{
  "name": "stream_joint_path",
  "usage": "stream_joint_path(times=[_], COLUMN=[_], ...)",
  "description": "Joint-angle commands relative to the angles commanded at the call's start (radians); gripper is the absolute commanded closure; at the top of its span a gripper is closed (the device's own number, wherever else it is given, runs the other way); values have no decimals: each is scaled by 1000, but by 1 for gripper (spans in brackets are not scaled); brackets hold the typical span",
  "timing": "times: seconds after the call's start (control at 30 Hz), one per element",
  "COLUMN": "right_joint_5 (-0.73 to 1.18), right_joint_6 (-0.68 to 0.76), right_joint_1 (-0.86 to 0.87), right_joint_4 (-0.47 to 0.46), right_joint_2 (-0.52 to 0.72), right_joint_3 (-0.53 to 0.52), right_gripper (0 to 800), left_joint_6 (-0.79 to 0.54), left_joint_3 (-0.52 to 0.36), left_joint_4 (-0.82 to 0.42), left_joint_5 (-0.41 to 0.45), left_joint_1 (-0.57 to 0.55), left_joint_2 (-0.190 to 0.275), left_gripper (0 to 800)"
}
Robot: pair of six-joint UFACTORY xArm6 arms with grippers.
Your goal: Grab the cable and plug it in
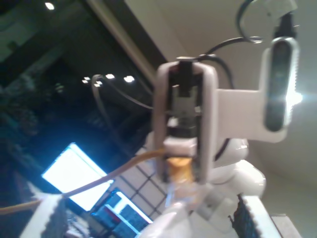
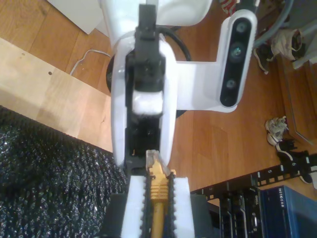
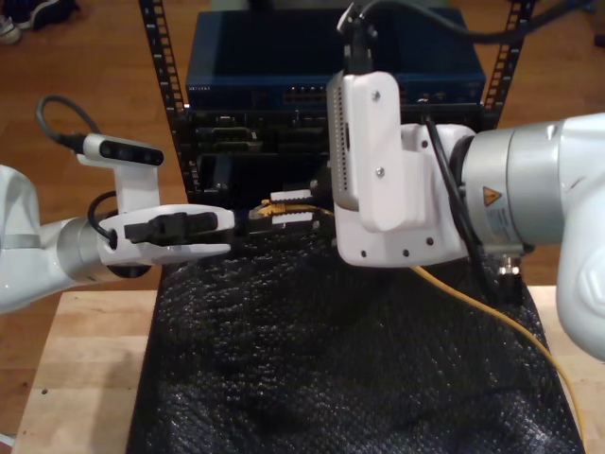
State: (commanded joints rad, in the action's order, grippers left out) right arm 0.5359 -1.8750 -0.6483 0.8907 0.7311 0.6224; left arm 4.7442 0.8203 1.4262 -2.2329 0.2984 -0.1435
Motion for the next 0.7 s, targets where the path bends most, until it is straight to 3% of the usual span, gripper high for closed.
stream_joint_path(times=[0.33, 0.53, 0.7], right_joint_5=[20, 94, 221], right_joint_6=[37, 87, 97], right_joint_1=[117, 195, 296], right_joint_4=[-2, -6, -12], right_joint_2=[-28, -28, -31], right_joint_3=[26, 29, 34], right_gripper=[800, 800, 800], left_joint_6=[2, 3, 0], left_joint_3=[11, 66, 83], left_joint_4=[-20, -107, -190], left_joint_5=[78, 124, 167], left_joint_1=[12, 72, 98], left_joint_2=[97, 123, 172], left_gripper=[16, 11, 11])
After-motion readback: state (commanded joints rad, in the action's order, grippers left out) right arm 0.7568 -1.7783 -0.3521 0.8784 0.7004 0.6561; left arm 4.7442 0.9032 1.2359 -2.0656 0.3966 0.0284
